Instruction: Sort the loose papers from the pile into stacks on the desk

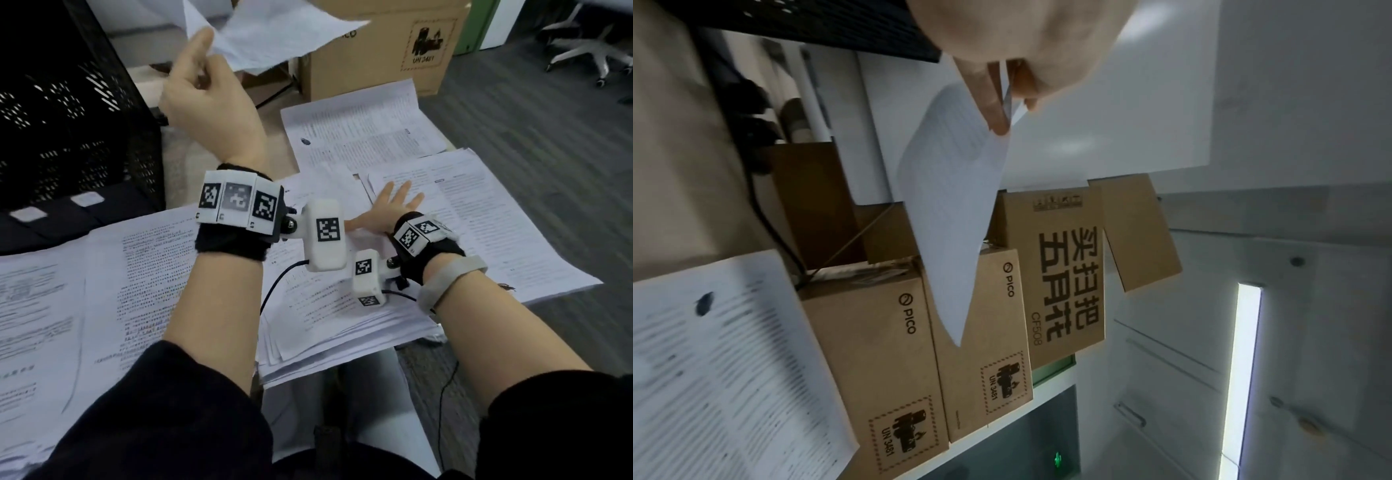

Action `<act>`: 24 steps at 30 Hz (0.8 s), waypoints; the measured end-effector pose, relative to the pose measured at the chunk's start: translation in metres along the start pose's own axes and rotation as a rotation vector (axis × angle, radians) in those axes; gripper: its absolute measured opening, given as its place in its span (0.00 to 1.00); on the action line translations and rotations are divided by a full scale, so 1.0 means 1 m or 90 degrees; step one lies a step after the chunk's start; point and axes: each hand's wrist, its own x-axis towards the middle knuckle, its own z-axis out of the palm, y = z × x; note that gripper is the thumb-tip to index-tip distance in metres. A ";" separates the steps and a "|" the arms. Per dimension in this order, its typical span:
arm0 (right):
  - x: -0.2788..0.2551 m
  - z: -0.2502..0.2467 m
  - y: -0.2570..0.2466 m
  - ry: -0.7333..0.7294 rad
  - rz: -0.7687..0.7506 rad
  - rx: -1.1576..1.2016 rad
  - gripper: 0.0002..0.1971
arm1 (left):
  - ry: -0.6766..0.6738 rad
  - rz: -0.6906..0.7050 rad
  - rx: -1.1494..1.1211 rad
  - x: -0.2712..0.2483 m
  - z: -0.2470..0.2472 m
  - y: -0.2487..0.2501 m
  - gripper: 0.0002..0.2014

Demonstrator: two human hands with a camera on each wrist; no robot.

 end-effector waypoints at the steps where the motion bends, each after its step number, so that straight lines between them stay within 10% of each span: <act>1: -0.001 0.000 0.001 0.000 -0.003 -0.003 0.68 | 0.007 -0.021 -0.003 -0.002 -0.004 -0.002 0.12; 13: -0.002 -0.001 0.001 -0.008 -0.006 0.012 0.68 | -0.024 -0.212 -0.012 -0.028 -0.016 -0.040 0.11; 24: 0.005 -0.004 0.005 0.011 -0.026 -0.013 0.63 | -0.608 -0.370 0.518 -0.029 0.003 -0.115 0.16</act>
